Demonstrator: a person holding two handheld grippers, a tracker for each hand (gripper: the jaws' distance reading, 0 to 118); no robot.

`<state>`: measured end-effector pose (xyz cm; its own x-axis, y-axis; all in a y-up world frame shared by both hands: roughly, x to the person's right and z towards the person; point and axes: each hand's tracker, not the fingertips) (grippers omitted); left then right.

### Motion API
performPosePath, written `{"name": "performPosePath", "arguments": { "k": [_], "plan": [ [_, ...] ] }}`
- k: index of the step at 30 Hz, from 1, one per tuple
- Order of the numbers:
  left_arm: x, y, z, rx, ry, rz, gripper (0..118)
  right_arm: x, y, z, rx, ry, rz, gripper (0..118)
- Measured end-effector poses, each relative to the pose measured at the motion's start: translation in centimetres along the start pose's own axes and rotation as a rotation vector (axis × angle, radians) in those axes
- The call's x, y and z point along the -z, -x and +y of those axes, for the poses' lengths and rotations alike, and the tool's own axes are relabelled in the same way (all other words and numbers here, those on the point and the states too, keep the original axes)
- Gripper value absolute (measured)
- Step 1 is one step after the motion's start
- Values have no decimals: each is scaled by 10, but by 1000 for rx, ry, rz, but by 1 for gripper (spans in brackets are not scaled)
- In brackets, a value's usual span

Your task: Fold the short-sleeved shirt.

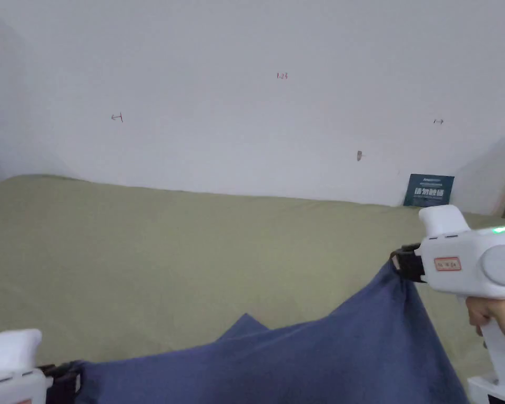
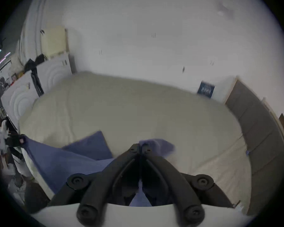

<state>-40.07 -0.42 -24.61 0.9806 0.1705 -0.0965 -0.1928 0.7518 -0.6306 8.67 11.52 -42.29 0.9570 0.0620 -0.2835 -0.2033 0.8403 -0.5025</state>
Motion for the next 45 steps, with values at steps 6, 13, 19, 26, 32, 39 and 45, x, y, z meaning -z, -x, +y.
{"name": "performPosePath", "arguments": {
  "k": [6,13,19,26,32,39,45],
  "plan": [
    [-48,-38,96,74,-154,8,6,-135,-23,56,6,-212,-83,2],
    [-90,-80,195,131,-287,39,6,-215,-50,79,65,-326,-156,2],
    [-104,-98,231,129,-311,75,5,-223,-65,85,122,-383,-191,2],
    [-108,-105,250,117,-326,106,5,-209,-66,102,127,-401,-209,2],
    [-95,-114,270,129,-337,132,3,-189,-72,134,114,-400,-230,2],
    [-71,-137,318,163,-358,166,2,-161,-97,187,116,-418,-262,2],
    [-44,-157,373,163,-411,206,2,-129,-118,239,78,-414,-314,2]
  ]
}}
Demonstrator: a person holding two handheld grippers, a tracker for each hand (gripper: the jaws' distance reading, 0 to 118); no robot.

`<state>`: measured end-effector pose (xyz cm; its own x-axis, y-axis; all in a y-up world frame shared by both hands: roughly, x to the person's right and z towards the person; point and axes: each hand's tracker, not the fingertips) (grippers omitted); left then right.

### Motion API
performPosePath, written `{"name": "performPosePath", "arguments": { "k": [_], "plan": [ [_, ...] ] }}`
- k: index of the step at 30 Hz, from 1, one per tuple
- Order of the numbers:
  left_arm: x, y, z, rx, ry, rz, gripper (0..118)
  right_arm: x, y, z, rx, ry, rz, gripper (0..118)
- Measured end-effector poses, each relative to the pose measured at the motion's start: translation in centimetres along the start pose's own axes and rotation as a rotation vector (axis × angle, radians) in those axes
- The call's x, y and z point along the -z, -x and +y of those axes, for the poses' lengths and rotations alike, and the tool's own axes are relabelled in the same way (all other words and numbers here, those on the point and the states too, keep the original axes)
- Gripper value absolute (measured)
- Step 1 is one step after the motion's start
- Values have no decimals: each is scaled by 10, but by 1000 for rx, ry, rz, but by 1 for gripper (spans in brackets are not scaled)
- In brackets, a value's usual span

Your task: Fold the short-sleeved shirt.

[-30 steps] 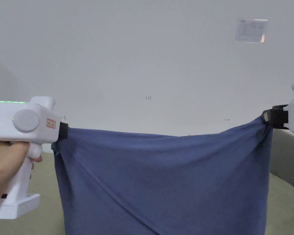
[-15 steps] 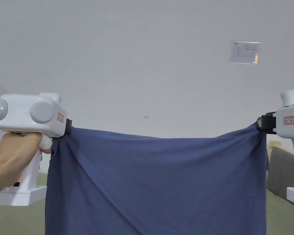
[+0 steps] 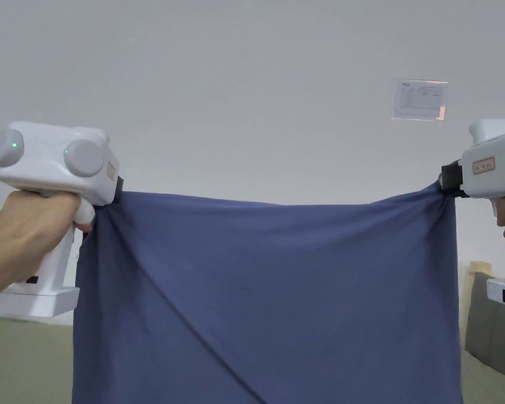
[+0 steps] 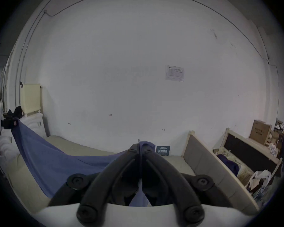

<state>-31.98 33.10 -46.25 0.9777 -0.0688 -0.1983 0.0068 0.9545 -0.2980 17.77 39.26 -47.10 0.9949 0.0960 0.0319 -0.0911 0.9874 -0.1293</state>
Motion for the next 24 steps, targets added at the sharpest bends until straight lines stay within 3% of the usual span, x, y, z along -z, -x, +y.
{"name": "performPosePath", "arguments": {
  "k": [8,13,15,19,20,24],
  "plan": [
    [59,-22,30,29,-40,63,2,68,11,25,-27,-22,-33,2],
    [104,-33,23,19,-29,80,2,114,14,14,43,-15,-35,2],
    [121,-38,13,23,-17,89,2,92,12,18,29,3,-28,2],
    [155,-46,-18,31,-3,101,2,112,9,-9,15,29,-6,2],
    [162,-48,-27,30,14,98,2,161,23,-43,-10,20,-46,2],
    [184,-52,-85,56,103,63,2,162,31,-110,-7,91,-43,2]
  ]
}}
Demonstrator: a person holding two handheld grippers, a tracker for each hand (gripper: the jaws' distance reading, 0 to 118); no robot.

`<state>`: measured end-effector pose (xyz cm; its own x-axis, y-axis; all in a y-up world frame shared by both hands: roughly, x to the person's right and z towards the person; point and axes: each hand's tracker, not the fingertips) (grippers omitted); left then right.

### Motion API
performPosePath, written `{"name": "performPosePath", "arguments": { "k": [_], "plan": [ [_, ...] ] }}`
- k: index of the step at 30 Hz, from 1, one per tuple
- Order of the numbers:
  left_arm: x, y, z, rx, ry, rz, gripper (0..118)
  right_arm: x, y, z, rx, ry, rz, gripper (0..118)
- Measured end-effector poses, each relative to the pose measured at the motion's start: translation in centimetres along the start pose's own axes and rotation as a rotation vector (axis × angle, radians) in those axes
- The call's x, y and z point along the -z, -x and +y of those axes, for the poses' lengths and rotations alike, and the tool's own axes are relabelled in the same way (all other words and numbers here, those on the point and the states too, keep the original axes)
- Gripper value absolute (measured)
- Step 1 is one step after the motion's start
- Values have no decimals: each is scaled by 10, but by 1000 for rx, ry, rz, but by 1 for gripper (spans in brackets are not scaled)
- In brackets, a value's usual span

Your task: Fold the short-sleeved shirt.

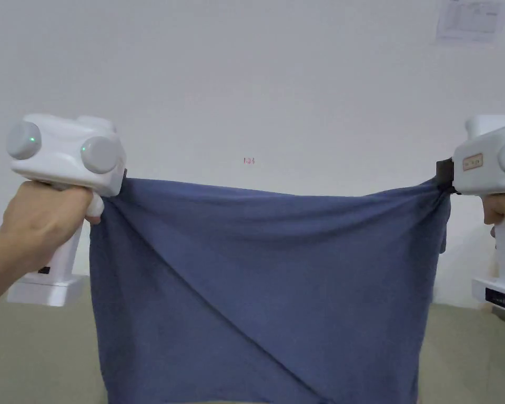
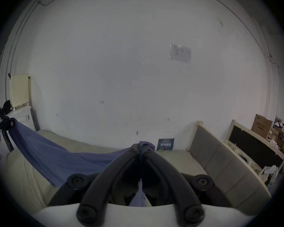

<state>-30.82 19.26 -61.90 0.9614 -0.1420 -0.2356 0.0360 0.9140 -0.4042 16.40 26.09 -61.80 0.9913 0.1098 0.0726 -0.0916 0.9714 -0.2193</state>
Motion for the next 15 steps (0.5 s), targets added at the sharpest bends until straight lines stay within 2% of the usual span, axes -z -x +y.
{"name": "performPosePath", "arguments": {
  "k": [2,3,5,6,9,10,14,15],
  "plan": [
    [10,-3,-36,18,46,-10,2,-11,4,-43,36,67,46,2],
    [10,-3,-56,39,84,-20,2,-19,8,-65,8,115,55,2],
    [4,-1,-95,39,125,-64,2,-29,0,-109,8,153,97,2],
    [-2,1,-116,47,141,-76,2,-44,0,-132,33,157,109,2],
    [-31,12,-174,54,187,-95,2,-88,-5,-189,63,227,116,2],
    [-46,18,-194,26,207,-119,2,-108,-8,-210,106,238,142,2],
    [-98,43,-271,8,285,-164,2,-179,-11,-276,88,313,151,2],
    [-107,53,-290,12,288,-165,2,-201,-13,-294,128,313,157,2]
  ]
}}
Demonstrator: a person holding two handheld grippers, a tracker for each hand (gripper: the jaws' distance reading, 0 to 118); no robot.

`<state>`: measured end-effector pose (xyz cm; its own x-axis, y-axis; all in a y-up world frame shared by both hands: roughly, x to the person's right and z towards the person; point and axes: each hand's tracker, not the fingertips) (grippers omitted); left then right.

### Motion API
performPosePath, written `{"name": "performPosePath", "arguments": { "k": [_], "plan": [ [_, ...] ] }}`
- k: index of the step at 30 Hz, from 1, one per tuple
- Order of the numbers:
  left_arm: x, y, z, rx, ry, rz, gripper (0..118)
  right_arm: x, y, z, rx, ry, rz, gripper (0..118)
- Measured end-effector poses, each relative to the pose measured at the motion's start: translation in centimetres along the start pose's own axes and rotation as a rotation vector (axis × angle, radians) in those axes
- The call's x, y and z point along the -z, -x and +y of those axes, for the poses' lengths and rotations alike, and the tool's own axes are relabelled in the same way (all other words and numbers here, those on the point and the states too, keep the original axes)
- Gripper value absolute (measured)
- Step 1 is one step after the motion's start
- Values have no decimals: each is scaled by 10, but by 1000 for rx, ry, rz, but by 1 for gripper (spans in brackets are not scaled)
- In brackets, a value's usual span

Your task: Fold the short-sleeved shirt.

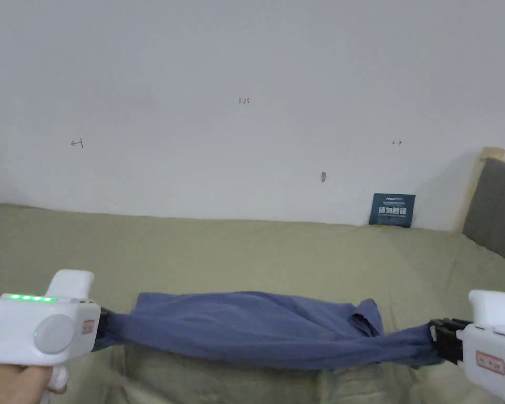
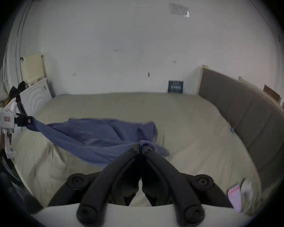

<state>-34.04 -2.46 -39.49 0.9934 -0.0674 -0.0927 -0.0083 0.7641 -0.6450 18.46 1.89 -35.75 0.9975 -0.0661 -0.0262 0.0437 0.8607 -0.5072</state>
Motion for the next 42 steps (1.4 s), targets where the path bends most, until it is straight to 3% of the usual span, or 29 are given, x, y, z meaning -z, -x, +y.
{"name": "performPosePath", "arguments": {
  "k": [2,6,11,20,22,23,24,25,26,27,32,33,34,35,36,38,40,42],
  "plan": [
    [-18,7,-42,14,45,4,2,-25,-4,-39,50,27,11,2],
    [-60,25,-119,11,97,-16,2,-81,0,-109,-29,102,20,2],
    [-101,41,-183,0,132,-47,2,-119,-1,-167,-26,170,30,2],
    [-101,45,-213,-56,177,-57,2,-109,-2,-190,33,204,24,2],
    [-100,47,-214,-58,176,-63,2,-104,-4,-191,44,230,15,8],
    [-102,45,-216,-66,173,-81,8,-103,-4,-191,44,240,13,28],
    [-103,45,-216,-70,173,-85,47,-105,-6,-192,52,237,8,69],
    [-103,45,-215,-76,179,-83,94,-104,-7,-189,46,239,-14,79],
    [-102,46,-216,-78,189,-84,118,-105,-9,-186,68,240,-24,79],
    [-112,46,-219,-79,176,-84,112,-109,-10,-183,81,217,-35,79],
    [-132,37,-214,-113,86,-82,111,-126,-10,-179,94,159,-30,79],
    [-135,35,-213,-116,62,-73,108,-127,-8,-179,102,151,-46,75],
    [-139,32,-213,-116,33,-44,96,-130,-9,-180,105,145,-37,63],
    [-142,33,-212,-105,18,-30,67,-132,-9,-181,102,132,-7,26],
    [-145,33,-212,-79,11,-18,1,-136,-8,-186,98,125,-19,1],
    [-146,33,-213,-77,7,3,0,-139,-8,-195,57,87,-77,1],
    [-147,43,-219,-99,49,-17,0,-138,-13,-201,125,140,-2,1],
    [-146,46,-224,-142,79,-27,0,-139,-12,-209,97,139,-19,1]
  ]
}}
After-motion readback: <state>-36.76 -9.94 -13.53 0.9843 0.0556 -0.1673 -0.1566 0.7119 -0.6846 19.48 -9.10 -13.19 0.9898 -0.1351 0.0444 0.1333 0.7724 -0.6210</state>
